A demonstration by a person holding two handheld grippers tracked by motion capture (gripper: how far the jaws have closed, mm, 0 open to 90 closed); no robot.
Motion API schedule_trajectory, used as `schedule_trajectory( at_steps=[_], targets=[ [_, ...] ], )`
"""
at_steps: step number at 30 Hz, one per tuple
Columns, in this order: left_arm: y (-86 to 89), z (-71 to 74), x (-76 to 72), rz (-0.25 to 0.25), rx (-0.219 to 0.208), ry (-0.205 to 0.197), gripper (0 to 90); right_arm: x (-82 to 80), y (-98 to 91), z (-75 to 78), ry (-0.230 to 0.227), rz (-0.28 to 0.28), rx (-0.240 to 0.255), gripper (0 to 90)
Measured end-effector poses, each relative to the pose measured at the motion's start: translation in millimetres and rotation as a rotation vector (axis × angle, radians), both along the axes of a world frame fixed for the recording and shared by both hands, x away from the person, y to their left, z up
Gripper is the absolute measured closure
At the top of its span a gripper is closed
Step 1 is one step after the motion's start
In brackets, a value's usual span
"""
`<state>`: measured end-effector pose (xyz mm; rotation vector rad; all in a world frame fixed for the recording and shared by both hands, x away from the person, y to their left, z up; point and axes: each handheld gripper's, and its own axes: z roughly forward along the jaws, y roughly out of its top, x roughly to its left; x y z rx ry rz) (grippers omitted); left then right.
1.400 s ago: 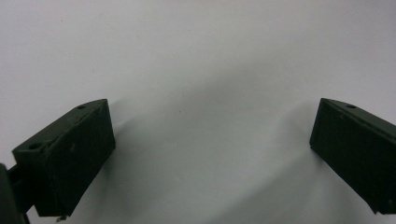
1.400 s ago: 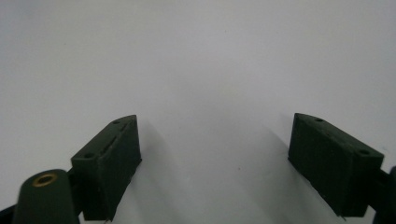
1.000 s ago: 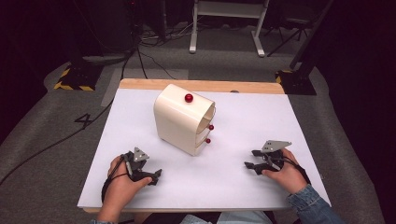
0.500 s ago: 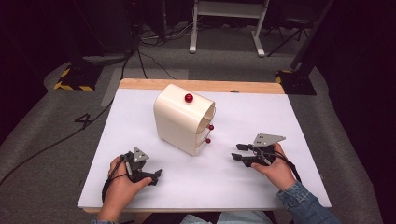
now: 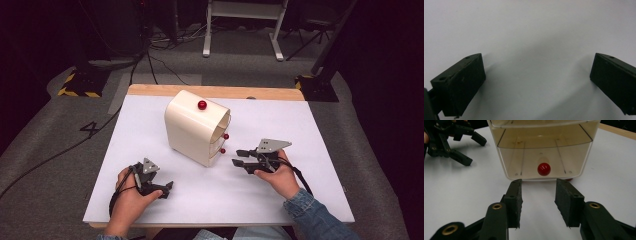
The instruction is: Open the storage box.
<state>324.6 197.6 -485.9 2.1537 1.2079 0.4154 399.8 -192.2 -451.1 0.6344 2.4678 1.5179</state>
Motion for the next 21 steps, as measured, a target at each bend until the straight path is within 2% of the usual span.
schedule_trajectory(
  at_steps=[3, 6, 13, 17, 21],
  targets=[
    [0.1, 0.1, 0.2, 0.000, 0.001, 0.000, 0.0, 4.6, 8.8, -5.0, 0.005, 0.005, 0.037, 59.7],
    [0.1, 0.1, 0.2, 0.000, 0.001, 0.001, 0.0, 7.2, 13.1, -8.0, 0.005, 0.005, 0.046, 60.6],
    [0.1, 0.0, 0.1, 0.000, 0.001, 0.000, 0.0, 16.0, 26.6, -17.1, -0.019, -0.007, 0.036, 65.6],
    [0.1, 0.0, 0.2, -0.001, 0.001, 0.000, 0.0, 17.9, 30.6, -19.8, -0.050, -0.022, 0.033, 69.8],
    [0.1, 0.0, 0.2, -0.001, 0.001, 0.000, 0.0, 20.9, 32.9, -23.8, -0.047, -0.023, 0.045, 72.0]
  ],
)
